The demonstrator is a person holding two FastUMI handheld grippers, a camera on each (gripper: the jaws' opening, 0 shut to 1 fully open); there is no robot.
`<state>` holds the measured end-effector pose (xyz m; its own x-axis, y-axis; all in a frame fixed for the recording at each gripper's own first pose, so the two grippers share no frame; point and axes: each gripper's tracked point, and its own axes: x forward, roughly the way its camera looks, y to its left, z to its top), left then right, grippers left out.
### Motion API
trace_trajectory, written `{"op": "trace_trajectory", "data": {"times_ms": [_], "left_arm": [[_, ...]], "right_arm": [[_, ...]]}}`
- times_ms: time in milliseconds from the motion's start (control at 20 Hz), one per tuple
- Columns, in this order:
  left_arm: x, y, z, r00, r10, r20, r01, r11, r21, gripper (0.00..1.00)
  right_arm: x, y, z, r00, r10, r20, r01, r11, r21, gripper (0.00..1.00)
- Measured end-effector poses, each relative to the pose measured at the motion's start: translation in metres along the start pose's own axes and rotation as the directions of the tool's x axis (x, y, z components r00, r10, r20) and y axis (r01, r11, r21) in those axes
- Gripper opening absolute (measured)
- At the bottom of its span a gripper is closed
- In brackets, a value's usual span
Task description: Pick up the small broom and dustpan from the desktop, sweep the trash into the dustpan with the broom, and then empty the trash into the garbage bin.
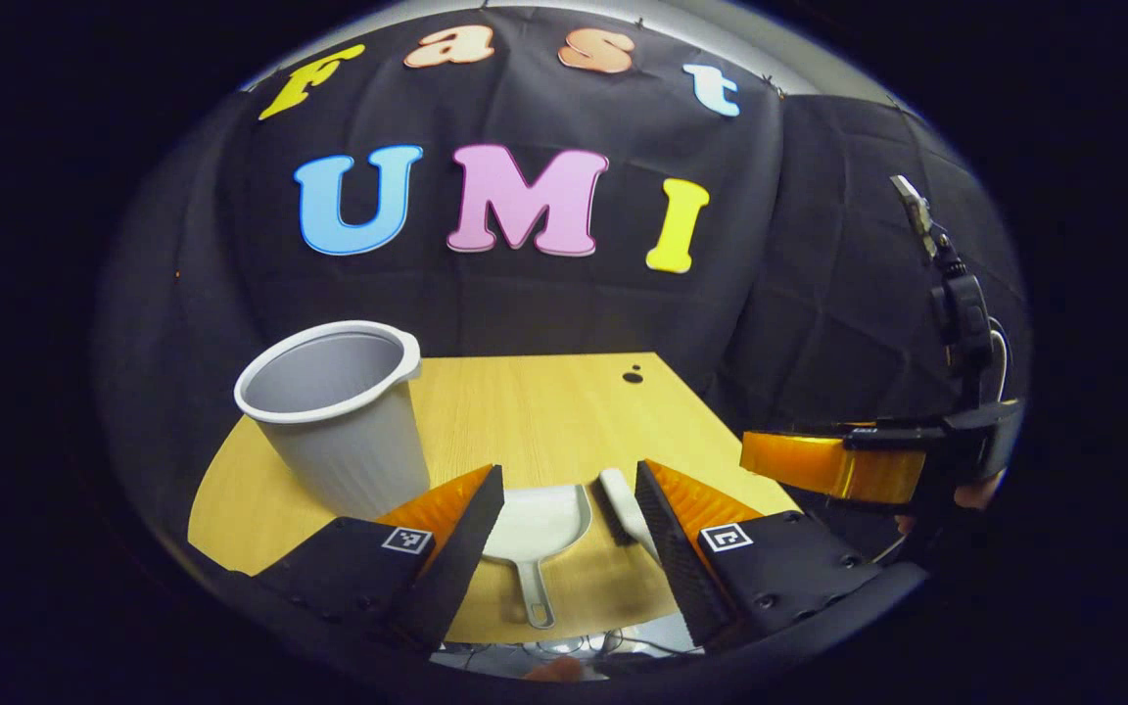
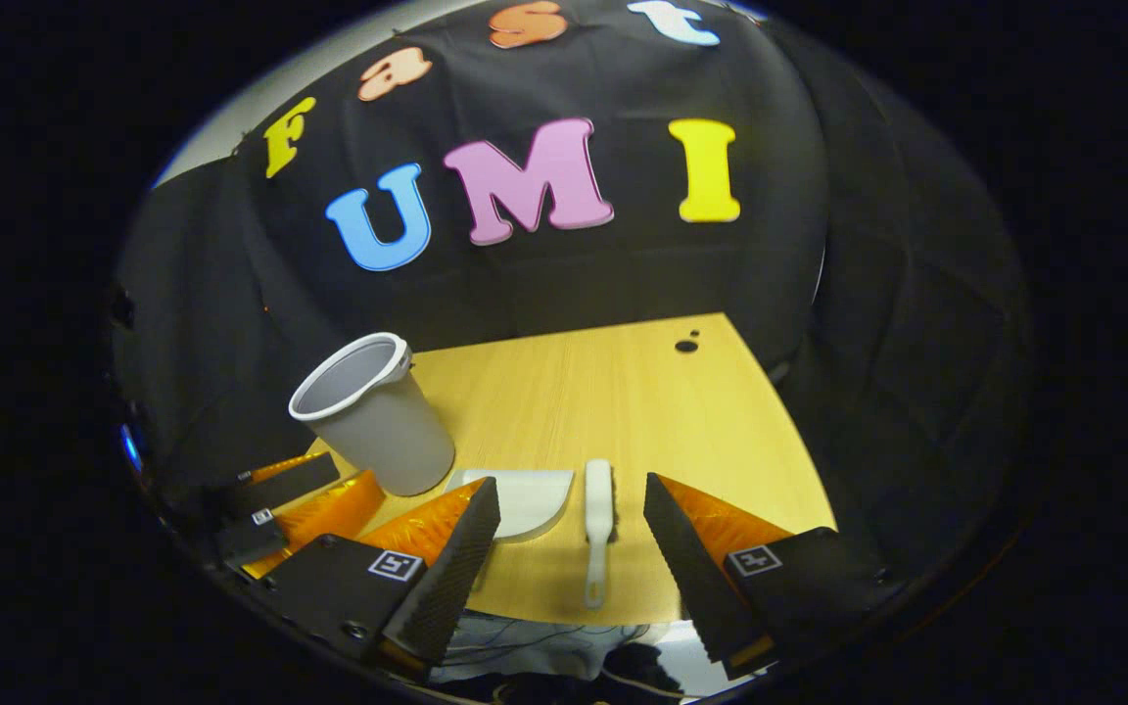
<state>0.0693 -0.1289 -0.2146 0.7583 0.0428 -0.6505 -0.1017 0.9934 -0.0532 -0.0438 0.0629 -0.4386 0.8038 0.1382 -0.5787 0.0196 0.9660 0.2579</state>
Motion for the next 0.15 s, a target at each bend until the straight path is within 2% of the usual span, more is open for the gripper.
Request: {"op": "trace_trajectory", "data": {"times_ms": [100,150], "left_arm": [[-0.016,-0.005,0.018,0.996,-0.029,0.083,0.031,0.999,-0.022,0.82],[-0.025,-0.005,0.027,0.993,-0.031,0.111,0.031,1.0,0.0,0.82]], "right_arm": [[-0.028,0.006,0.029,0.99,-0.019,0.14,0.023,0.999,-0.026,0.97],[-0.041,0.01,0.036,0.984,-0.025,0.175,0.035,0.998,-0.052,0.96]]}}
